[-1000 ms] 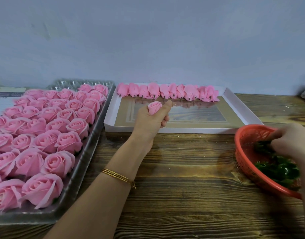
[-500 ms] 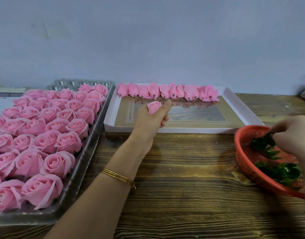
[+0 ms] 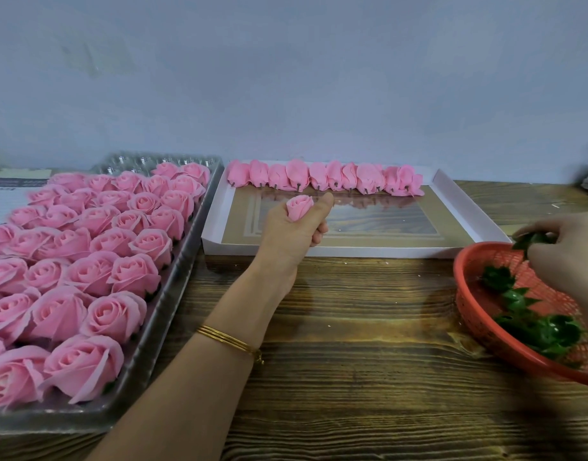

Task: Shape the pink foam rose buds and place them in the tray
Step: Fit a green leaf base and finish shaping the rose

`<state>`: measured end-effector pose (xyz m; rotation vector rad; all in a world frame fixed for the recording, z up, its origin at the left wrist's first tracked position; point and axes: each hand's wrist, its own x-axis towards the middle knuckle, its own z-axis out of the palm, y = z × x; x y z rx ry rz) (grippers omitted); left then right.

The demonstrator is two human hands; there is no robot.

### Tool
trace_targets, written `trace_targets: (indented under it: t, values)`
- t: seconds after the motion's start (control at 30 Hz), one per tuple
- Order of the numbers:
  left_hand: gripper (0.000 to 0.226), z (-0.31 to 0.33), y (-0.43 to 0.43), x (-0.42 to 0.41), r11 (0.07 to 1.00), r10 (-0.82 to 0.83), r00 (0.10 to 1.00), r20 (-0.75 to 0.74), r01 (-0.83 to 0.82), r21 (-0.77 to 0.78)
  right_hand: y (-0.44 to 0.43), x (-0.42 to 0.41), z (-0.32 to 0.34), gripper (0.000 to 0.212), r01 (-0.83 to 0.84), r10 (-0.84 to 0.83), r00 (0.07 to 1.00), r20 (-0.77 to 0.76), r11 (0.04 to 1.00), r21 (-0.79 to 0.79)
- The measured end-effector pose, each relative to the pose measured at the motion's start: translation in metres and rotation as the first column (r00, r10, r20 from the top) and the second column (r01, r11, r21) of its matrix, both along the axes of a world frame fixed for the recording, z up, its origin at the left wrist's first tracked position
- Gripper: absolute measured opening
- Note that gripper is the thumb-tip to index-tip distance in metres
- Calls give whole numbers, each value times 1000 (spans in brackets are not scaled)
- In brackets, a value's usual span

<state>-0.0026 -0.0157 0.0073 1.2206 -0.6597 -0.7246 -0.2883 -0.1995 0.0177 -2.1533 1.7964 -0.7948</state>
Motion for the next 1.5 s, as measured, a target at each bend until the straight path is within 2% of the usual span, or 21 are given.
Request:
trace_targets:
  t: [0.17,0.27,0.37,0.47,0.6,0.8,0.93,1.17,1.37,1.5]
  values:
    - [23,0,0,0,1000,-9,1000,3,9,9,43,33,28,50,-157,152,978,145,987,24]
    - [23,1,1,0,1000,-14,1000,6,14,14,53,48,33,44,-289,263,923,281,956,56]
    - [24,1,1,0,1000,-9,1000,12,8,15,71,68,36,38,-454,379,820,428,887,86]
    - [25,2,1,-1,1000,-8,1000,19,7,20,87,89,35,33,-579,428,720,547,804,133]
    - [27,3,1,-2,1000,11,1000,22,-11,10,105,111,30,29,-659,453,677,580,723,205]
    - [31,6,2,-6,1000,10,1000,22,-10,8,125,137,13,29,-681,372,649,664,674,288]
    - [35,7,2,-8,1000,12,999,32,-12,24,135,147,-1,28,-672,191,611,769,638,376]
    - [46,7,2,-12,998,13,999,49,-16,59,140,159,-11,15,-745,-6,457,889,543,387]
    - [43,8,3,-14,997,21,1000,16,-22,68,141,162,-12,23,-797,-239,312,919,461,390]
    - [48,10,3,-15,997,6,1000,-2,-6,80,141,161,-12,28,-825,-266,267,926,435,362]
